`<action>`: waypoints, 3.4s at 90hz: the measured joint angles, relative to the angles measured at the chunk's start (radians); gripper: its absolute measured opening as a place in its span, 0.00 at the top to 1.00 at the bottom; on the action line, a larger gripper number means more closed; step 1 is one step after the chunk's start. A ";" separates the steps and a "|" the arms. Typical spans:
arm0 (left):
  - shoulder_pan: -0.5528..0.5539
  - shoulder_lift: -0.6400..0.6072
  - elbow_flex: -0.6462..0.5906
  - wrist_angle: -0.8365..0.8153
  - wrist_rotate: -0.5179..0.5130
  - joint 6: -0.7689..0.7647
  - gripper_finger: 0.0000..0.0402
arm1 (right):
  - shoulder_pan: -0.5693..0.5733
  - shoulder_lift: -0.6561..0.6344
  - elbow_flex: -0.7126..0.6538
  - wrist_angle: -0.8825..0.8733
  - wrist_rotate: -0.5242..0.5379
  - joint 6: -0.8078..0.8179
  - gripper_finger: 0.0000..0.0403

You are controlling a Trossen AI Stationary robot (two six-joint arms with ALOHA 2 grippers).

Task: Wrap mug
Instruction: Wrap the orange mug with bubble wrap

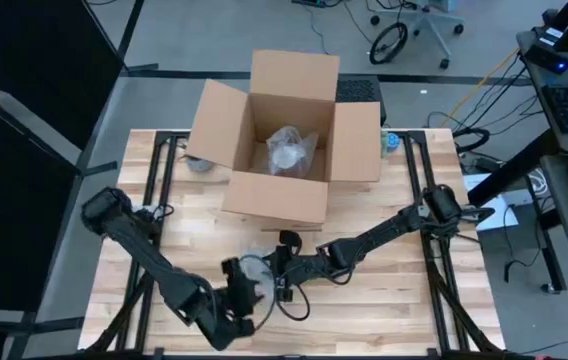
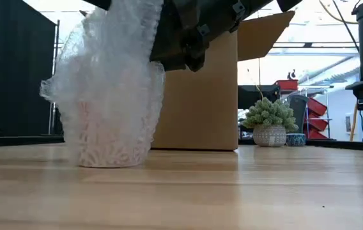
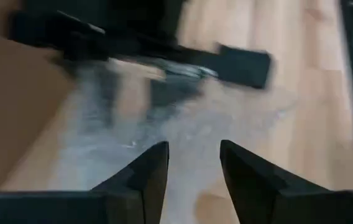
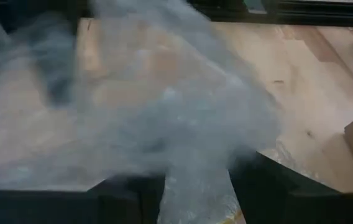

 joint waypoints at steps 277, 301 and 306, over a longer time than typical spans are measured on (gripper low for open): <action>0.155 0.032 -0.166 0.206 0.248 0.131 0.66 | -0.032 -0.002 -0.002 -0.120 -0.297 -0.682 0.86; 0.155 0.032 -0.152 0.236 0.253 0.158 0.66 | -0.016 -0.007 -0.002 -0.130 -0.287 -0.753 0.98; 0.155 0.034 -0.137 0.231 0.255 0.170 0.66 | -0.012 -0.015 -0.002 -0.146 -0.284 -0.750 0.99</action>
